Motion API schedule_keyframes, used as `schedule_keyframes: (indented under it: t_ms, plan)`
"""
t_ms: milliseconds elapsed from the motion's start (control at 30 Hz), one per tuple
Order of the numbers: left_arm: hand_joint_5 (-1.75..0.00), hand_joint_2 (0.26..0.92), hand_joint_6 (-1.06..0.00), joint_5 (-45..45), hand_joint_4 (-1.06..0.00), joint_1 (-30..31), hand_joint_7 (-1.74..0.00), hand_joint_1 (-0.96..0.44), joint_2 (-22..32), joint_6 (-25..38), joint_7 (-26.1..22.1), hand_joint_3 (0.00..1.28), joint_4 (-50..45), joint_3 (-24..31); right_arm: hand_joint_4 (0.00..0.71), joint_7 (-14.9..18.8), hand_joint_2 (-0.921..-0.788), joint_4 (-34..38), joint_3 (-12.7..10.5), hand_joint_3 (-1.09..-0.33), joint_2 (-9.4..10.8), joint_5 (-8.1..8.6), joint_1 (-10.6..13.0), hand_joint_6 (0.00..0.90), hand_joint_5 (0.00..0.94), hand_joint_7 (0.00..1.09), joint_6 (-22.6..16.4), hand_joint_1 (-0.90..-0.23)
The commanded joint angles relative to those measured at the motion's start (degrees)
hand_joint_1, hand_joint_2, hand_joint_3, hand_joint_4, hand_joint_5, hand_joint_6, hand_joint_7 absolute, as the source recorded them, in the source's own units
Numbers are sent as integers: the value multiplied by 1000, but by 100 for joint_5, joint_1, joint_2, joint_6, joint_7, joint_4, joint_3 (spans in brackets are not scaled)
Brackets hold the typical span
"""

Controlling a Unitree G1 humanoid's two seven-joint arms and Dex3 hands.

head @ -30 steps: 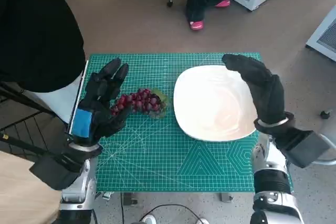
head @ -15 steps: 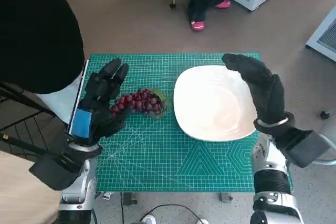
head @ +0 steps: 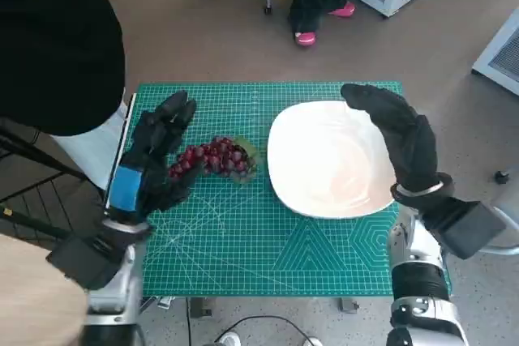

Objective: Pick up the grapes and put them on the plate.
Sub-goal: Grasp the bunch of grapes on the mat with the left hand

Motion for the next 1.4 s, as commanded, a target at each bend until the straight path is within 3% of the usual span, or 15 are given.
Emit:
schedule_keyframes:
  t_ms: [33,267,500,667,1400]
  plan:
    - [0,921,-42,1456,-121,-40,-272,-455,614,873,261,176,-720,-72,323,-13,-921,36,22,-524,-48,-34,98,320,0,0,78,-470]
    - [0,890,-115,2306,-30,-186,-92,-500,909,2296,-211,26,-1403,-369,324,-22,-921,57,24,-525,-37,-44,72,321,0,1,85,-461]
    - [-1,824,-176,2945,-16,-484,-51,-476,983,3361,-541,2,-1539,-852,324,-42,-921,84,26,-526,-19,-51,55,321,0,1,93,-457]
    - [-3,811,-193,3450,-23,-741,-37,-465,999,3937,-749,1,-1387,-1268,325,-50,-921,79,30,-524,-4,-42,56,321,1,1,105,-464]
    - [0,809,-199,3830,-32,-1888,-10,-477,793,4540,-1063,0,296,-2394,329,22,-921,64,8,-525,1,27,97,320,2,0,134,-470]
